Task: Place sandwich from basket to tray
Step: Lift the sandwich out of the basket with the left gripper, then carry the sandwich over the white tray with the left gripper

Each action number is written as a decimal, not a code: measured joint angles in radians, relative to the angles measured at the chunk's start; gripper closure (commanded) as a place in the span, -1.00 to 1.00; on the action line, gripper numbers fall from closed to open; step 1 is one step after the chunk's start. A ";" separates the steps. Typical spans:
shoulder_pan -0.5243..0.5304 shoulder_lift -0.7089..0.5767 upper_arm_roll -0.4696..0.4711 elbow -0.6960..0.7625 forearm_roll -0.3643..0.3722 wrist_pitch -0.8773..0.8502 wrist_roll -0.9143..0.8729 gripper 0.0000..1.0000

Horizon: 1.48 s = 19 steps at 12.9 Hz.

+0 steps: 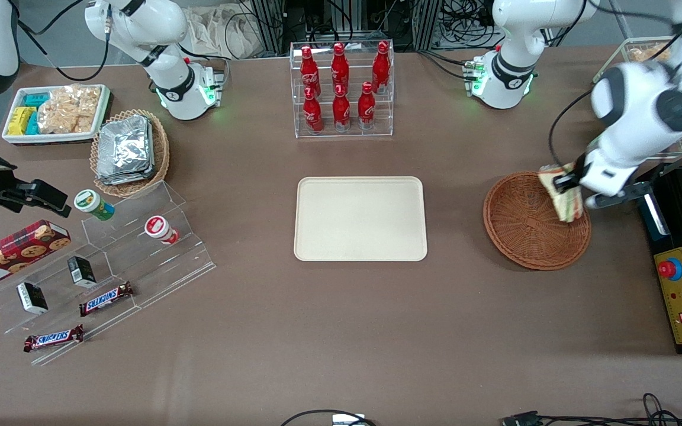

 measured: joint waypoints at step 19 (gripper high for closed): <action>-0.030 0.639 -0.843 0.950 0.262 -0.539 -0.716 1.00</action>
